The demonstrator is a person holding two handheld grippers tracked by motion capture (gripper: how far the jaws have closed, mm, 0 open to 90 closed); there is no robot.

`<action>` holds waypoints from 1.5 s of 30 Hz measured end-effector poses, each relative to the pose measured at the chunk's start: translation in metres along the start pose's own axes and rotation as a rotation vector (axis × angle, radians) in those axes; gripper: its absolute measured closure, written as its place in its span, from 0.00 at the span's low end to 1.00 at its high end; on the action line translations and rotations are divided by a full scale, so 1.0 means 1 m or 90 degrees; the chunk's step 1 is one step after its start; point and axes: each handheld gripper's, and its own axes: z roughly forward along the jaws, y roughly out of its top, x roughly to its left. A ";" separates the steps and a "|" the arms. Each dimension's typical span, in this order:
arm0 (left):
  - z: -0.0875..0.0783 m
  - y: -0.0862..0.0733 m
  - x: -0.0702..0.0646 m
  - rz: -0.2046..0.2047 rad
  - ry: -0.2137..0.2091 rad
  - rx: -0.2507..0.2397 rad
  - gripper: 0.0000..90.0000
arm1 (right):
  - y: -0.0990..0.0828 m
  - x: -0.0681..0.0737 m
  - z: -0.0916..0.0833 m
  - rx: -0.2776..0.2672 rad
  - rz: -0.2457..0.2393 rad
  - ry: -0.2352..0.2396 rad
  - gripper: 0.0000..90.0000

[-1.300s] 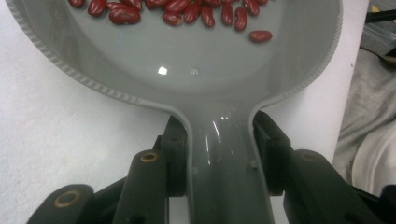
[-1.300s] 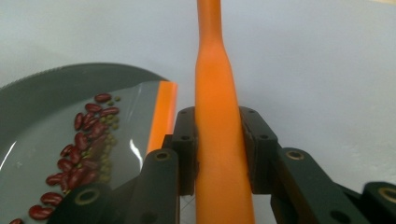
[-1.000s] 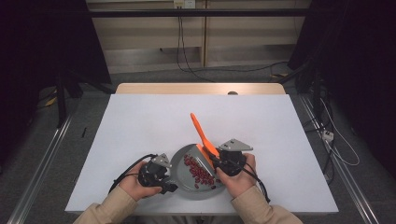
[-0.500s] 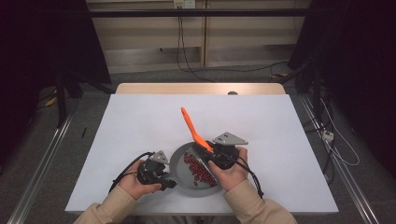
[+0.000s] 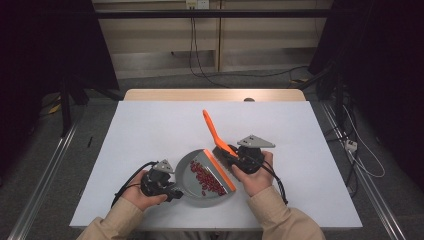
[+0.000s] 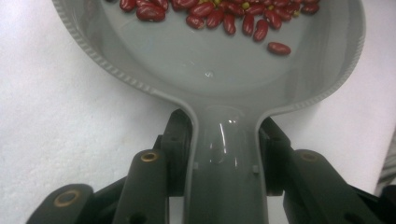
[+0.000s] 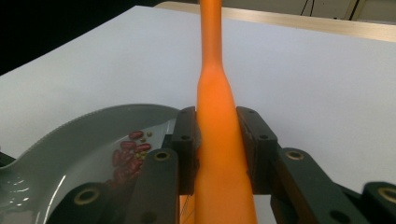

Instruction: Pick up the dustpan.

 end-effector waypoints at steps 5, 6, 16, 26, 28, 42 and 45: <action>0.000 0.001 0.000 0.007 0.000 0.001 0.68 | 0.001 -0.007 0.001 0.001 -0.025 -0.021 0.79; 0.000 0.001 0.001 0.017 -0.004 0.008 0.69 | 0.001 -0.008 0.001 0.000 -0.027 -0.026 0.79; 0.003 0.007 0.003 0.022 -0.013 0.017 0.70 | -0.011 -0.018 0.007 0.028 -0.061 -0.050 0.78; 0.008 0.012 0.000 0.006 -0.011 0.004 0.70 | -0.006 -0.009 0.008 0.119 -0.053 -0.027 0.79; 0.010 0.014 -0.001 0.002 -0.007 0.001 0.70 | -0.009 -0.002 0.008 0.111 -0.057 -0.024 0.79; 0.012 0.014 -0.003 0.004 0.001 -0.010 0.71 | -0.005 0.006 0.005 0.047 -0.015 0.018 0.79; 0.011 0.012 -0.003 0.016 0.003 -0.017 0.71 | -0.004 0.001 0.002 0.030 0.014 0.039 0.79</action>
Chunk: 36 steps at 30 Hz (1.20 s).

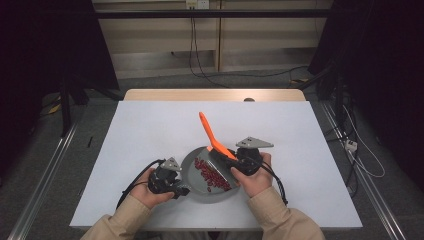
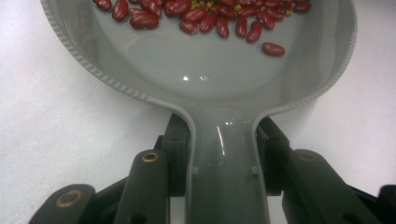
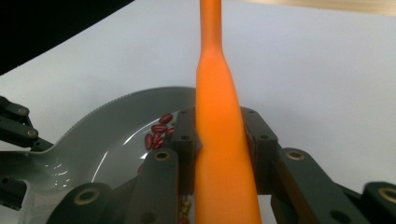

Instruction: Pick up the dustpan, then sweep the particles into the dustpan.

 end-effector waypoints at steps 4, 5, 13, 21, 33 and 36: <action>-0.001 -0.001 -0.002 0.006 0.006 -0.017 0.71 | 0.003 -0.004 -0.006 -0.016 -0.009 -0.015 0.79; -0.001 -0.002 -0.002 0.007 0.007 -0.019 0.71 | 0.004 -0.006 -0.008 -0.021 -0.007 -0.017 0.79; -0.005 -0.006 0.002 0.007 0.011 -0.059 0.71 | 0.007 -0.019 -0.016 -0.044 0.011 -0.026 0.79; -0.015 -0.012 0.010 -0.015 0.044 -0.108 0.71 | 0.016 -0.031 -0.026 -0.072 0.017 -0.043 0.79; -0.028 -0.019 0.022 -0.048 0.085 -0.141 0.71 | 0.008 -0.047 -0.031 -0.065 0.014 -0.073 0.79; -0.031 -0.020 0.024 -0.057 0.097 -0.149 0.71 | 0.006 -0.051 -0.032 -0.060 0.015 -0.080 0.79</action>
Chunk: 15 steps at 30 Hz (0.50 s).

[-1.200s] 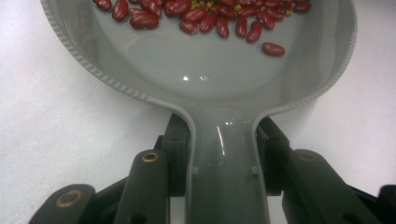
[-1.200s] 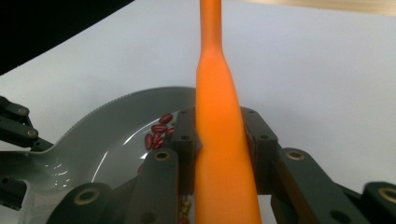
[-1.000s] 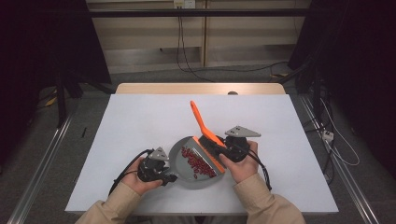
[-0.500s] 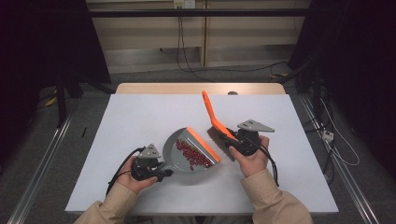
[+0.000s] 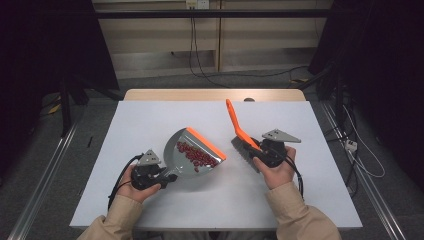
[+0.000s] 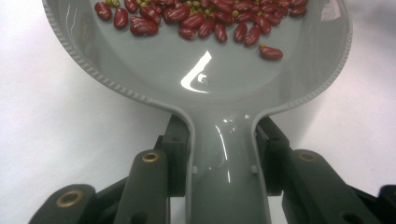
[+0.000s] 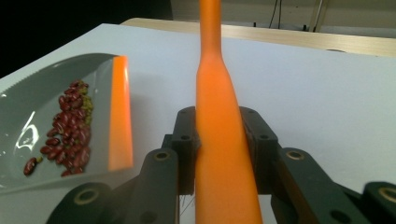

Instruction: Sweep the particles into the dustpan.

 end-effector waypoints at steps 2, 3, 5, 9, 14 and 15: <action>-0.001 -0.001 0.002 -0.006 0.011 -0.006 0.71 | -0.001 -0.003 -0.001 0.001 -0.001 -0.006 0.79; -0.002 -0.001 0.003 -0.009 0.016 -0.003 0.71 | -0.002 -0.004 -0.001 0.002 -0.003 -0.009 0.79; -0.003 -0.002 0.006 -0.016 0.028 -0.004 0.71 | -0.004 -0.007 -0.003 0.004 -0.002 -0.015 0.79; -0.006 -0.004 0.012 -0.031 0.044 -0.005 0.71 | -0.008 -0.014 -0.005 0.009 0.000 -0.025 0.79; -0.010 -0.007 0.018 -0.059 0.069 -0.009 0.71 | -0.011 -0.020 -0.010 0.009 0.000 -0.038 0.79; -0.010 -0.007 0.018 -0.066 0.072 -0.011 0.71 | -0.011 -0.022 -0.010 0.008 0.000 -0.038 0.79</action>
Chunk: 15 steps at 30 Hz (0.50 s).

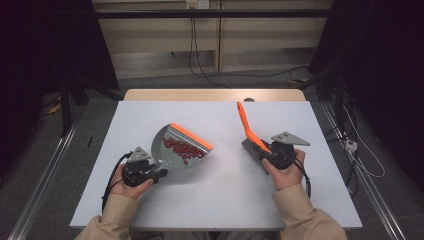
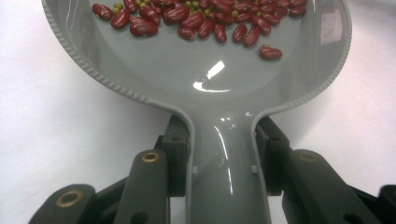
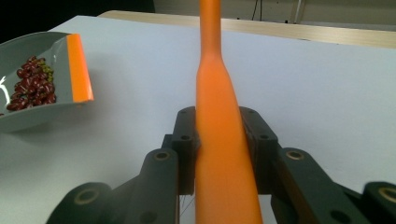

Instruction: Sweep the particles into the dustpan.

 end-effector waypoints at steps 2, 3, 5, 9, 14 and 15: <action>-0.001 -0.001 0.004 -0.006 0.009 0.000 0.71 | 0.000 -0.003 -0.002 -0.001 0.003 -0.006 0.79; -0.002 -0.001 0.005 -0.012 0.010 -0.001 0.71 | -0.001 -0.004 -0.003 -0.002 0.004 -0.006 0.79; -0.003 -0.002 0.008 -0.019 0.019 -0.001 0.71 | -0.001 -0.006 -0.004 -0.003 0.004 -0.010 0.79; -0.005 -0.003 0.013 -0.034 0.033 0.000 0.71 | -0.002 -0.009 -0.006 -0.001 0.005 -0.017 0.79; -0.006 -0.006 0.019 -0.059 0.059 0.004 0.71 | -0.004 -0.014 -0.007 0.000 0.003 -0.023 0.79; -0.007 -0.006 0.020 -0.062 0.064 0.007 0.71 | -0.004 -0.015 -0.007 0.000 0.004 -0.026 0.79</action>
